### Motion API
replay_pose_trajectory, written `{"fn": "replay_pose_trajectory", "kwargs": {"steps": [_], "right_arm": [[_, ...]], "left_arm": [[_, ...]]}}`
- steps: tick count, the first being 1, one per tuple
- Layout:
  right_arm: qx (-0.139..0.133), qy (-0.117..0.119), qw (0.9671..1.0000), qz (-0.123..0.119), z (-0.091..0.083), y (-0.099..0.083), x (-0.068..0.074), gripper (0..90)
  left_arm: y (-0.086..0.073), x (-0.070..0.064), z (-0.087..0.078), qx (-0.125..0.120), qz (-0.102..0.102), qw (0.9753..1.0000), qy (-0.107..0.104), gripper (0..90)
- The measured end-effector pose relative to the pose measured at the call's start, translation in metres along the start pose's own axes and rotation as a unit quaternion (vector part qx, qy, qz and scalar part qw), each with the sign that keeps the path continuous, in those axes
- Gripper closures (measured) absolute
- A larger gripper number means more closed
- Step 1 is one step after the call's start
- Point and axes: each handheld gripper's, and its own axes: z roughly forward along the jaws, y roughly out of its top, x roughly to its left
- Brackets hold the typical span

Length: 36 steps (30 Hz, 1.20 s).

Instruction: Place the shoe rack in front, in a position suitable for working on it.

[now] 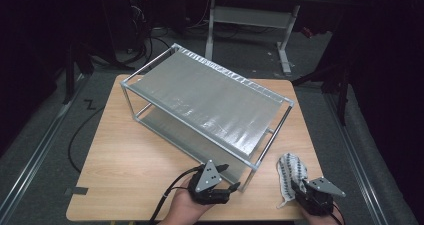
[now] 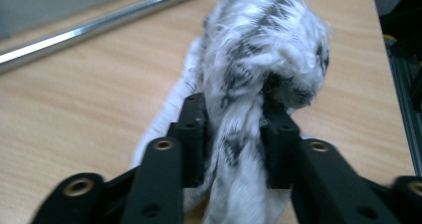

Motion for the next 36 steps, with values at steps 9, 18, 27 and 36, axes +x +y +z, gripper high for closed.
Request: {"fn": "replay_pose_trajectory", "kwargs": {"steps": [9, 18, 27, 36], "right_arm": [[-0.013, -0.005, 0.9996, 0.023, -0.006, 0.000, 0.002, 37.9], [-0.035, -0.019, 0.9988, 0.029, -0.019, 0.004, 0.003, 30.2], [-0.054, -0.013, 0.9983, 0.019, -0.012, 0.009, -0.003, 33.3], [0.025, 0.009, 0.9995, 0.017, 0.014, 0.002, -0.004, 42.8]], "left_arm": [[0.011, -0.007, 0.026, 0.002, -0.017, 0.9995, -0.027, 50.5], [0.015, -0.018, 0.030, -0.011, 0.023, 0.9996, -0.009, 80.0], [0.012, -0.020, 0.023, -0.011, 0.023, 0.9996, -0.012, 80.2], [0.008, -0.020, 0.014, -0.009, 0.024, 0.9996, -0.011, 80.2]]}}
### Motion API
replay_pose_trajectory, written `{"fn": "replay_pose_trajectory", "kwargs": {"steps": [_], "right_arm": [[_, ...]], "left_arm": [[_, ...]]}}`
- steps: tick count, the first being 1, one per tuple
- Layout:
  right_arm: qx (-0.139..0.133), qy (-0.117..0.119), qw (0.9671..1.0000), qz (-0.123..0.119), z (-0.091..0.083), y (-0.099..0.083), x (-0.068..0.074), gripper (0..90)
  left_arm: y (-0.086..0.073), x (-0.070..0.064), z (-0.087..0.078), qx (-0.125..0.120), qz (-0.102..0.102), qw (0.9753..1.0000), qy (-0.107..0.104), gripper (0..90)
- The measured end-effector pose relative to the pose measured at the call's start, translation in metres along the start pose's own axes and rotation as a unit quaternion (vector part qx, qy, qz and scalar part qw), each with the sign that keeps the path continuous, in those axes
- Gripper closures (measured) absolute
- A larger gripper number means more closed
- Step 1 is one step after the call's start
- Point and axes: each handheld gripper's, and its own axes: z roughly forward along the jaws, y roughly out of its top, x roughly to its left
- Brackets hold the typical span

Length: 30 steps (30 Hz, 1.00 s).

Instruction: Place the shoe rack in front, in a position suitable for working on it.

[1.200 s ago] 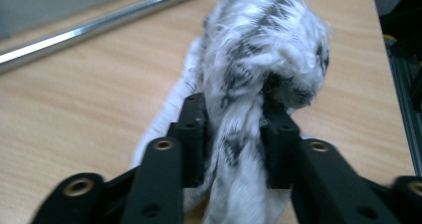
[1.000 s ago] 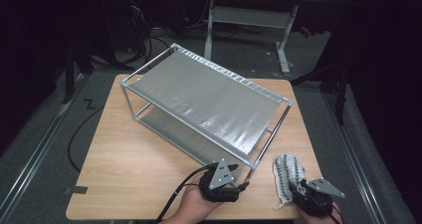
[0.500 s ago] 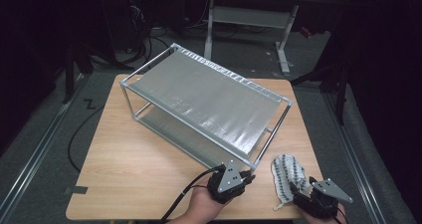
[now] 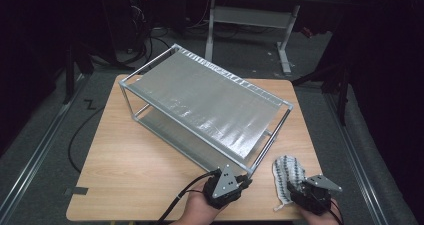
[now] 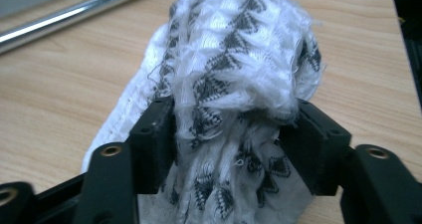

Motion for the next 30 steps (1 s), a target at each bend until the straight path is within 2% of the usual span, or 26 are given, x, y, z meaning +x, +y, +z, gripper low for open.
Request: {"fn": "replay_pose_trajectory", "kwargs": {"steps": [2, 4, 6, 7, 8, 9, 10, 11, 13, 16, 18, 22, 25, 27, 30], "right_arm": [[0.008, 0.004, 0.9999, -0.009, 0.003, -0.001, 0.001, 46.2], [0.006, 0.016, 0.9998, -0.004, 0.004, -0.001, 0.001, 50.6], [0.005, 0.021, 0.9997, -0.012, 0.006, 0.001, 0.000, 53.3], [0.009, 0.022, 0.9997, -0.003, 0.007, 0.003, 0.002, 55.0], [0.011, 0.021, 0.9997, -0.002, 0.008, 0.004, 0.002, 58.3], [0.012, 0.023, 0.9996, -0.013, 0.009, 0.007, 0.001, 64.7], [0.019, 0.019, 0.9996, -0.007, 0.009, 0.009, 0.005, 70.3], [0.013, 0.014, 0.9997, -0.015, 0.009, 0.012, 0.007, 73.4], [-0.023, 0.022, 0.9989, -0.035, 0.006, 0.021, 0.010, 75.0], [-0.074, 0.036, 0.9949, -0.058, 0.002, 0.039, 0.025, 75.0], [-0.083, 0.050, 0.9926, -0.074, 0.009, 0.050, 0.039, 74.7], [-0.066, 0.082, 0.9889, -0.105, 0.039, 0.069, 0.067, 73.8], [-0.014, 0.096, 0.9881, -0.119, 0.064, 0.076, 0.083, 72.5], [-0.011, 0.091, 0.9859, -0.140, 0.069, 0.079, 0.090, 72.9], [-0.016, 0.097, 0.9828, -0.157, 0.074, 0.083, 0.094, 73.1]], "left_arm": [[-0.001, 0.000, -0.001, 0.000, 0.000, 1.0000, 0.002, 80.2], [-0.001, 0.000, -0.003, 0.000, -0.002, 1.0000, 0.001, 80.2], [-0.002, -0.001, -0.006, 0.001, -0.003, 1.0000, 0.003, 80.2], [-0.003, -0.001, -0.008, 0.001, -0.003, 1.0000, 0.004, 80.2], [-0.003, -0.002, -0.010, 0.002, -0.003, 1.0000, 0.004, 80.3], [-0.004, -0.002, -0.012, 0.004, -0.002, 1.0000, 0.004, 80.3], [-0.004, -0.003, -0.014, 0.005, -0.002, 1.0000, 0.005, 80.4], [-0.005, -0.003, -0.017, 0.006, -0.002, 1.0000, 0.006, 80.4], [-0.007, -0.005, -0.023, 0.008, -0.001, 0.9999, 0.008, 80.4], [-0.010, -0.008, -0.032, 0.010, 0.000, 0.9999, 0.012, 80.4], [-0.012, -0.010, -0.039, 0.013, 0.001, 0.9998, 0.017, 80.3], [-0.018, -0.013, -0.057, 0.018, -0.001, 0.9993, 0.032, 80.2], [-0.022, -0.013, -0.069, 0.023, -0.001, 0.9981, 0.057, 80.1], [-0.024, -0.010, -0.075, 0.025, 0.000, 0.9969, 0.074, 79.9], [-0.028, -0.002, -0.084, 0.025, -0.010, 0.9951, 0.095, 79.9]]}}
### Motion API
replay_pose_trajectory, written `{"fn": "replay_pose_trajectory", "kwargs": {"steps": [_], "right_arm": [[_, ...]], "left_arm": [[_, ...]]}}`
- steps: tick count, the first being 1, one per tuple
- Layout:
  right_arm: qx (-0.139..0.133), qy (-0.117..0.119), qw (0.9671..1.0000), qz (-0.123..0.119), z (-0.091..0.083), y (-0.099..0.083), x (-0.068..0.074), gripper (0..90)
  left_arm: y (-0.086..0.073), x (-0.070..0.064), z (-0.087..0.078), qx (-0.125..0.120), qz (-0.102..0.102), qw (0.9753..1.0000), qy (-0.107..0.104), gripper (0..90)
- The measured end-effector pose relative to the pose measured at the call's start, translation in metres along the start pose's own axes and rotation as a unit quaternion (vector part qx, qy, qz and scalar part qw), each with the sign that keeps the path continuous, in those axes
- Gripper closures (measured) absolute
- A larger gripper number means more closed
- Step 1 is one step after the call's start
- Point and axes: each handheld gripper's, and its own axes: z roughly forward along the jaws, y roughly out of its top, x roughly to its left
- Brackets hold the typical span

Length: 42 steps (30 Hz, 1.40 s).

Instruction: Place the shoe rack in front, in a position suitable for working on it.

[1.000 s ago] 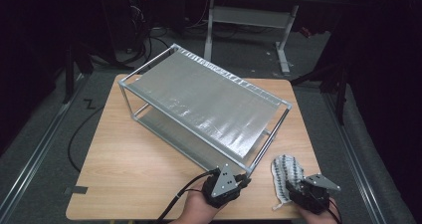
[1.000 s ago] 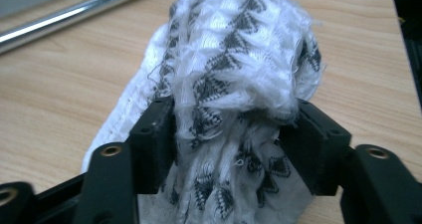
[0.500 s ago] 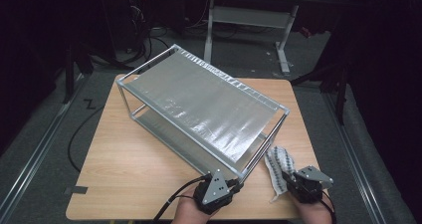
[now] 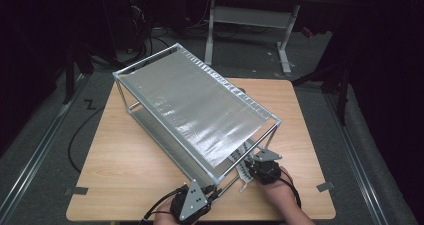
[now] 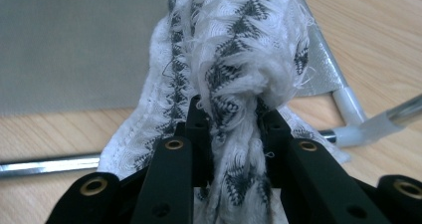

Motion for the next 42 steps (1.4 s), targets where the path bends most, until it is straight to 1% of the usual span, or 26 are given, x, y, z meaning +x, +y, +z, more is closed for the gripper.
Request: {"fn": "replay_pose_trajectory", "kwargs": {"steps": [2, 5, 6, 8, 9, 11, 12, 13, 14, 16, 17, 19, 20, 21, 23, 26, 28, 29, 31, 33, 35, 38, 40, 42], "right_arm": [[-0.002, 0.002, 1.0000, -0.001, 0.003, 0.003, 0.001, 73.1], [0.002, 0.000, 1.0000, -0.004, 0.008, 0.007, 0.001, 73.3], [0.002, -0.002, 1.0000, -0.004, 0.009, 0.008, 0.002, 73.3], [0.002, -0.001, 1.0000, -0.005, 0.010, 0.009, 0.003, 73.4], [0.001, -0.003, 0.9999, -0.012, 0.010, 0.010, 0.004, 73.4], [0.002, -0.009, 0.9997, -0.022, 0.010, 0.009, 0.005, 73.5], [0.001, -0.011, 0.9997, -0.022, 0.009, 0.009, 0.005, 73.8], [0.001, -0.014, 0.9997, -0.019, 0.007, 0.009, 0.005, 74.1], [-0.008, -0.012, 0.9997, -0.019, 0.005, 0.008, 0.005, 74.2], [-0.029, -0.004, 0.9995, -0.013, -0.004, 0.008, 0.007, 74.2], [-0.036, 0.001, 0.9993, -0.009, -0.009, 0.008, 0.009, 74.1], [-0.049, 0.011, 0.9986, -0.014, -0.018, 0.006, 0.015, 74.0], [-0.052, 0.018, 0.9983, -0.018, -0.021, 0.005, 0.018, 74.0], [-0.053, 0.021, 0.9982, -0.020, -0.024, 0.003, 0.022, 73.9], [-0.050, 0.028, 0.9980, -0.028, -0.028, 0.000, 0.029, 73.7], [-0.049, 0.040, 0.9971, -0.041, -0.033, -0.005, 0.040, 73.8], [-0.048, 0.052, 0.9967, -0.040, -0.036, -0.008, 0.047, 73.8], [-0.046, 0.059, 0.9963, -0.042, -0.037, -0.009, 0.050, 73.8], [-0.043, 0.072, 0.9953, -0.047, -0.038, -0.012, 0.058, 73.8], [-0.039, 0.087, 0.9943, -0.047, -0.039, -0.014, 0.065, 73.8], [-0.035, 0.097, 0.9934, -0.052, -0.040, -0.017, 0.073, 73.5], [-0.017, 0.108, 0.9917, -0.067, -0.037, -0.021, 0.082, 72.4], [-0.010, 0.104, 0.9923, -0.067, -0.036, -0.024, 0.084, 72.7], [-0.010, 0.100, 0.9928, -0.064, -0.036, -0.025, 0.082, 72.8]], "left_arm": [[-0.002, 0.006, -0.003, -0.001, -0.009, 0.9999, 0.014, 79.9], [-0.004, 0.015, -0.005, -0.001, -0.013, 0.9994, 0.033, 79.9], [-0.005, 0.017, -0.006, 0.002, -0.012, 0.9991, 0.040, 79.8], [-0.006, 0.019, -0.009, 0.007, 0.001, 0.9982, 0.059, 79.2], [-0.006, 0.021, -0.011, 0.014, 0.007, 0.9977, 0.066, 78.7], [-0.003, 0.025, -0.015, 0.033, 0.010, 0.9967, 0.073, 78.3], [-0.003, 0.026, -0.017, 0.041, 0.011, 0.9962, 0.076, 78.1], [-0.003, 0.028, -0.019, 0.044, 0.009, 0.9962, 0.075, 78.1], [-0.003, 0.029, -0.020, 0.043, 0.006, 0.9965, 0.072, 78.2], [-0.006, 0.030, -0.020, 0.032, 0.000, 0.9971, 0.068, 78.4], [-0.007, 0.031, -0.020, 0.025, -0.003, 0.9976, 0.065, 78.6], [-0.011, 0.032, -0.017, 0.007, -0.015, 0.9985, 0.051, 79.2], [-0.010, 0.032, -0.015, 0.005, -0.016, 0.9989, 0.043, 79.5], [-0.008, 0.032, -0.013, 0.007, -0.008, 0.9993, 0.036, 79.5], [-0.005, 0.029, -0.007, 0.009, 0.006, 0.9996, 0.025, 79.1], [-0.002, 0.026, 0.001, 0.002, 0.011, 0.9999, 0.001, 79.3], [0.000, 0.025, 0.005, 0.002, 0.017, 0.9998, -0.010, 79.4], [0.000, 0.025, 0.007, 0.001, 0.018, 0.9997, -0.014, 79.4], [0.001, 0.026, 0.011, -0.004, 0.008, 0.9996, -0.027, 79.8], [0.001, 0.027, 0.014, -0.008, 0.007, 0.9994, -0.032, 80.0], [0.002, 0.026, 0.016, -0.009, 0.005, 0.9993, -0.036, 80.1], [0.003, 0.025, 0.019, -0.010, 0.009, 0.9992, -0.037, 80.0], [0.004, 0.025, 0.020, -0.010, 0.009, 0.9992, -0.039, 79.9], [0.004, 0.025, 0.021, -0.010, 0.010, 0.9991, -0.040, 80.0]]}}
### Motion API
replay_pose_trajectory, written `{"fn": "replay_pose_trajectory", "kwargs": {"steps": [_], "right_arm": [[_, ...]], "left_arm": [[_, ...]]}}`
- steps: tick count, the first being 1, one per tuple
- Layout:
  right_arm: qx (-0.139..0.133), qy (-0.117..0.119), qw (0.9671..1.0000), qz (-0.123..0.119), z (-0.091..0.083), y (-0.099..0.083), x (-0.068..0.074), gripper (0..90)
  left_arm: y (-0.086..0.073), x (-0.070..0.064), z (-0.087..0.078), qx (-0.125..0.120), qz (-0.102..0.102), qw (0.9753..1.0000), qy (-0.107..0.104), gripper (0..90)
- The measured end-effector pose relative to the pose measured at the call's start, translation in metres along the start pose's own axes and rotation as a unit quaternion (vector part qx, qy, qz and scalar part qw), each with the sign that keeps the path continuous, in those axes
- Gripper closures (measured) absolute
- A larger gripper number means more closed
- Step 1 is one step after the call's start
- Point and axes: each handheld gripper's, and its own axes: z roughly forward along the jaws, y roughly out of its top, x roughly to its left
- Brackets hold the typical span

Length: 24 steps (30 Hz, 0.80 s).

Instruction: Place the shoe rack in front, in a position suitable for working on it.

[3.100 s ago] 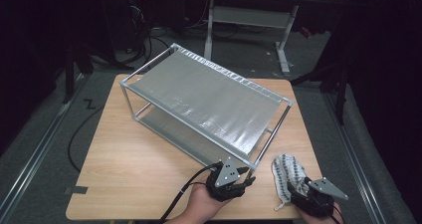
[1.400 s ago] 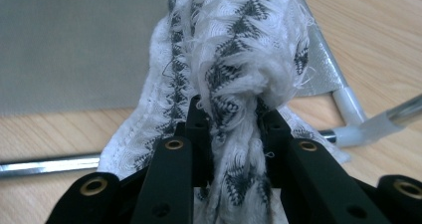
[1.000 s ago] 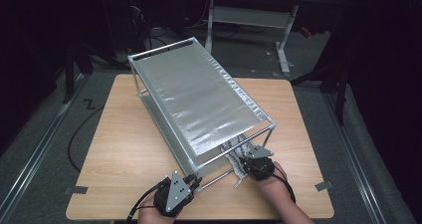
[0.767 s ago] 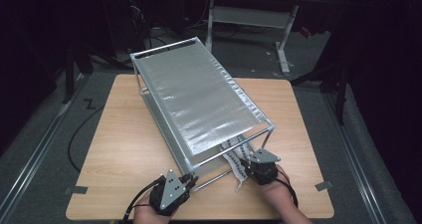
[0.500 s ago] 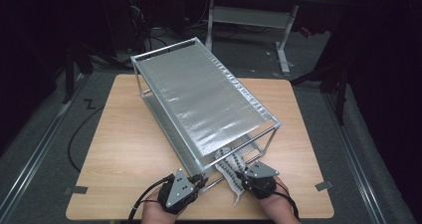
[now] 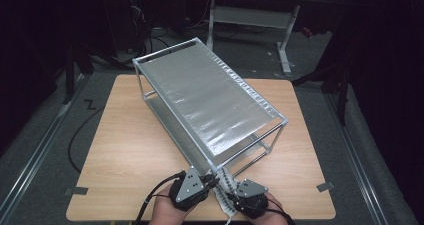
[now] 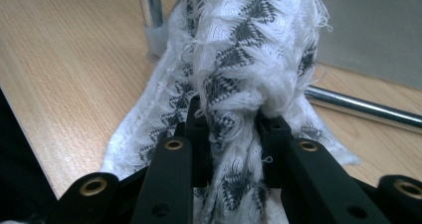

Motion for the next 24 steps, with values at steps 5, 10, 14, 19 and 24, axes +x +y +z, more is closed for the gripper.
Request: {"fn": "replay_pose_trajectory", "kwargs": {"steps": [5, 10, 14, 19, 24], "right_arm": [[0.005, -0.021, 0.9996, 0.020, -0.003, -0.004, -0.013, 72.7], [0.010, -0.050, 0.9976, 0.046, -0.007, -0.010, -0.034, 72.6], [0.013, -0.072, 0.9944, 0.075, -0.011, -0.017, -0.056, 72.6], [0.016, -0.104, 0.9880, 0.113, -0.017, -0.027, -0.085, 72.6], [0.017, -0.141, 0.9791, 0.145, -0.023, -0.038, -0.111, 72.7]], "left_arm": [[0.000, 0.000, 0.000, 0.001, 0.001, 1.0000, 0.000, 79.9], [-0.001, 0.000, -0.002, 0.001, -0.001, 1.0000, 0.001, 79.9], [-0.002, 0.000, -0.005, 0.001, 0.000, 1.0000, 0.002, 79.8], [-0.003, -0.001, -0.007, 0.000, 0.000, 1.0000, 0.002, 79.8], [-0.004, -0.001, -0.009, 0.000, -0.003, 1.0000, 0.003, 79.8]]}}
